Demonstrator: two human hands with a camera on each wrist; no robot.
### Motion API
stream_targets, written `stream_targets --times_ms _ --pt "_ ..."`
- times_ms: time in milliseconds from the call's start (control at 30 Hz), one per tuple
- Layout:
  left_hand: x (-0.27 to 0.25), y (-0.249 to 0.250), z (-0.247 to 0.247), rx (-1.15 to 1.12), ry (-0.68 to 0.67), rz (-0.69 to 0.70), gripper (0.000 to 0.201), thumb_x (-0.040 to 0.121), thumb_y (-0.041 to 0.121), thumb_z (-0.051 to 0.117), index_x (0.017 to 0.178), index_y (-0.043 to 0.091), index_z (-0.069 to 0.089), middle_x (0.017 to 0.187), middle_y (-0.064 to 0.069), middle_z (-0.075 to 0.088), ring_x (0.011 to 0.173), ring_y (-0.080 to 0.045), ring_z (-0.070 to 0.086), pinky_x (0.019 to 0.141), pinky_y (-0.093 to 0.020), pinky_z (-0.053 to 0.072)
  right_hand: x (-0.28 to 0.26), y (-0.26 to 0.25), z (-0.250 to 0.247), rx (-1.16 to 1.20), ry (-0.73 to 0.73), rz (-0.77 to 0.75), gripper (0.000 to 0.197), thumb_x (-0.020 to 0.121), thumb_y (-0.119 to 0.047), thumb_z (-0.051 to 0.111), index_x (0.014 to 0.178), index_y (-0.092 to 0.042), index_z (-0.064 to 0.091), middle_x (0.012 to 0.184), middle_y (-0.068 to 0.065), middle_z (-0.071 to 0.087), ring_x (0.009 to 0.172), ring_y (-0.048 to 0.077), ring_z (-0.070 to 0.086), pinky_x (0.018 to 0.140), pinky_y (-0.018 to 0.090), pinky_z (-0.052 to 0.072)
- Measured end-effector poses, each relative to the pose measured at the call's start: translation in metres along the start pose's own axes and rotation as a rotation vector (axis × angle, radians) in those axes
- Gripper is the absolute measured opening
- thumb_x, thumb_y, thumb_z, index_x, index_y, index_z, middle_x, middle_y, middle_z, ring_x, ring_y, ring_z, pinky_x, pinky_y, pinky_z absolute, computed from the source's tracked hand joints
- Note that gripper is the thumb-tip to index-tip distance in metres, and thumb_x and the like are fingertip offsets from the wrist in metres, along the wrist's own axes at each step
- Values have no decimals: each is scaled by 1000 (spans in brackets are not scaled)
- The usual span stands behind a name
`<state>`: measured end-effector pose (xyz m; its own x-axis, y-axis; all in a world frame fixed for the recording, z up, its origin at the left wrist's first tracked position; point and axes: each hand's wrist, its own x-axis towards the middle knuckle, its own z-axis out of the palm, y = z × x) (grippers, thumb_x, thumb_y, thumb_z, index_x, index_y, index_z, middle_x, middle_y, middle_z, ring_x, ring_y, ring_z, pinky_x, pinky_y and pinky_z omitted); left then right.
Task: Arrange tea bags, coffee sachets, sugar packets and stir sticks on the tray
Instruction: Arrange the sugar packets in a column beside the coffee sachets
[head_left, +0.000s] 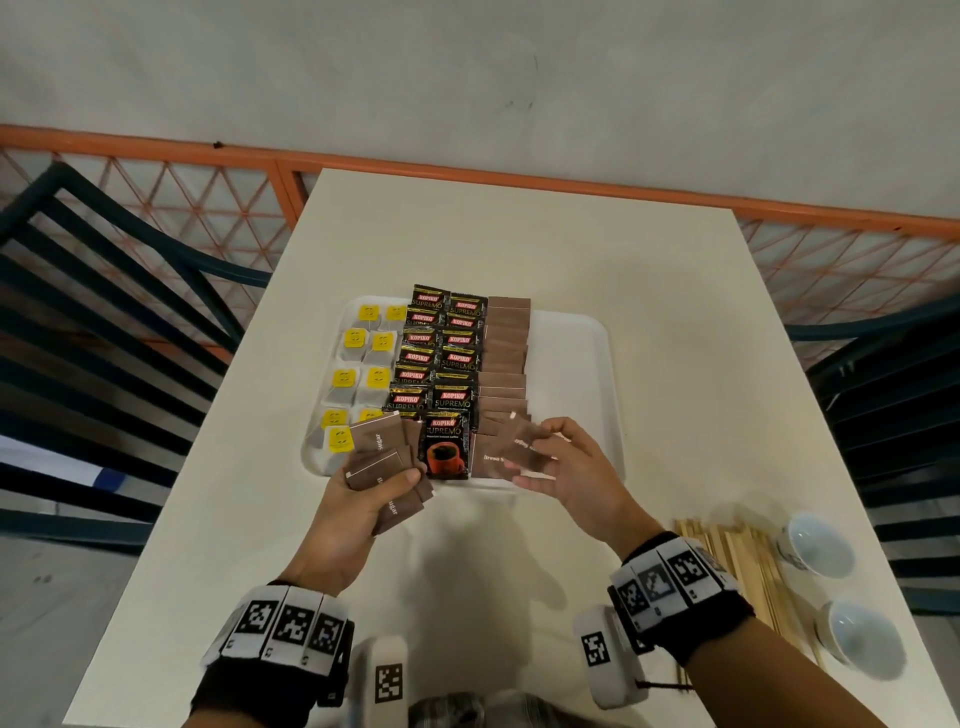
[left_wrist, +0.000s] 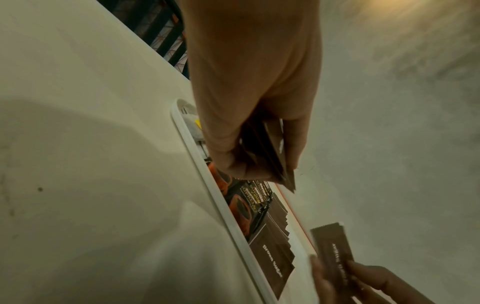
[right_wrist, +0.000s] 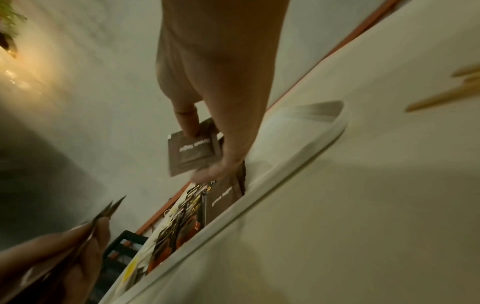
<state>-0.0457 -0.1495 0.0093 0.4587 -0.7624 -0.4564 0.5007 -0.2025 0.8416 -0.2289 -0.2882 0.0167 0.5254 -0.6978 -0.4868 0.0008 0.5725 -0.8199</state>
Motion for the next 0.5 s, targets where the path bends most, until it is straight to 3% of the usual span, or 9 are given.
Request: stream_targets --times_ms 100,200,333,433,500 --pt "-1 1 0 0 1 -2 30 80 -8 59 105 10 62 76 0 74 69 -11 71 60 -23 57 1 -2 -3 -62 -12 -66 22 88 6 51 98 -14 50 83 8 64 68 20 64 55 23 45" --pt "-1 1 0 -1 -1 -4 32 80 -8 59 109 7 61 76 0 74 69 -11 70 62 -24 57 3 -3 -5 -137 1 -84 31 83 5 61 105 -12 46 82 11 64 74 24 59 63 25 44" --pt "-2 1 1 -6 -5 -15 35 80 -8 59 113 4 60 77 -1 74 70 -11 70 62 -23 57 3 -7 -5 -113 -45 -82 18 87 7 53 97 -7 58 89 8 67 84 23 67 76 34 57" --pt "-2 2 1 -25 2 -18 40 80 -9 59 118 2 57 81 -2 73 73 -11 70 61 -23 56 2 -8 -3 -58 -74 -63 26 86 9 54 102 -11 60 90 7 63 85 22 68 66 28 56" --pt "-2 2 1 -34 3 -20 41 80 -9 59 119 2 57 83 -4 73 73 -11 71 60 -23 56 5 -8 -3 -233 -18 -84 33 82 3 63 107 -17 54 91 5 62 77 17 65 60 19 51"
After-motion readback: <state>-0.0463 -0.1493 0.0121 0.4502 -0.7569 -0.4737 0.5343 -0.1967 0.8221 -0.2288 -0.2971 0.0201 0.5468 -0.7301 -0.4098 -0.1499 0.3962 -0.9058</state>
